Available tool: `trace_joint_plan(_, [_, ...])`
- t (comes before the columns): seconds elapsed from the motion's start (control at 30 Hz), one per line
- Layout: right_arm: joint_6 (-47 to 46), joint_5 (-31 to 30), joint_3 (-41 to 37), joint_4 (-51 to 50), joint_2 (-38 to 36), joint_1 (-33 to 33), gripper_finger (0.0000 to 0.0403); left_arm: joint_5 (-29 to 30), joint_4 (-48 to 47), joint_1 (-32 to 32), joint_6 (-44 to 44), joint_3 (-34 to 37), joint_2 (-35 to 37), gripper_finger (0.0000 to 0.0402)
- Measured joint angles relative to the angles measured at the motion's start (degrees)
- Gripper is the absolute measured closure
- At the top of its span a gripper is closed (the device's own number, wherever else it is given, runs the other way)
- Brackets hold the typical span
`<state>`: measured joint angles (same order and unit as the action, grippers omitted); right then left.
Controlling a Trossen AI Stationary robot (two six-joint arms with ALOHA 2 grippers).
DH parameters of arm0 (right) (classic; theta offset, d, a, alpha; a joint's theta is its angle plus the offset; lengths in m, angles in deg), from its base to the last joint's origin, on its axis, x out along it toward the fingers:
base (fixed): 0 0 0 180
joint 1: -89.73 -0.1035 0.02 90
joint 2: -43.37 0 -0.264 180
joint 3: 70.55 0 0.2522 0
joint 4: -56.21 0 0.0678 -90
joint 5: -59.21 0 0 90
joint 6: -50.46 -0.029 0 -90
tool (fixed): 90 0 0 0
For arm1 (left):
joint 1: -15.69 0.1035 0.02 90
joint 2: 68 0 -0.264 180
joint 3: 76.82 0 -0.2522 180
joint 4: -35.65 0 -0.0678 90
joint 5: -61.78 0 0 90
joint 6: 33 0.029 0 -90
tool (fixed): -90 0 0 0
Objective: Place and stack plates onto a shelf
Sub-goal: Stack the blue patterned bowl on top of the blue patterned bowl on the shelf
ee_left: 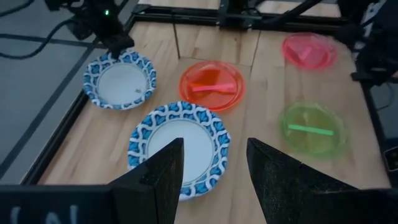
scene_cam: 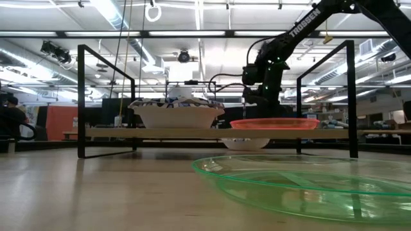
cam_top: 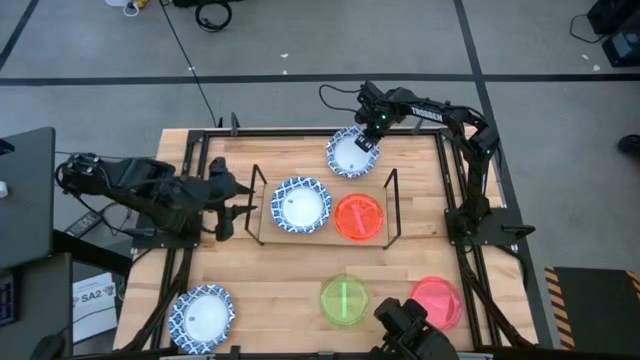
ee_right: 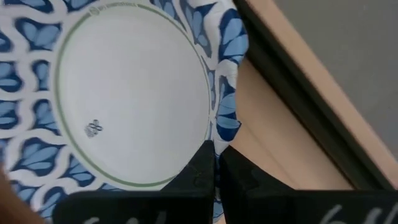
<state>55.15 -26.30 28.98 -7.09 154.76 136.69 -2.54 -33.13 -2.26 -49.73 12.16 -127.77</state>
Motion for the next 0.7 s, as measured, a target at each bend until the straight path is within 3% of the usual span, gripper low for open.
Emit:
trace_joint_plan(0.2, [0.0,0.0,4.0,-2.2,0.0,0.0,0.0391,3.2,2.6,-6.0,-4.5,6.2,2.2,0.0219])
trace_joint_plan(0.43, [0.0,0.0,9.4,-4.7,0.0,0.0,0.0391,3.6,14.9,-10.8,-6.4,19.7,8.7,0.0219])
trace_joint_plan(0.7, [-0.3,0.0,17.2,-8.7,0.0,-0.7,0.0391,3.7,24.8,-14.2,-6.2,30.1,14.4,0.0219])
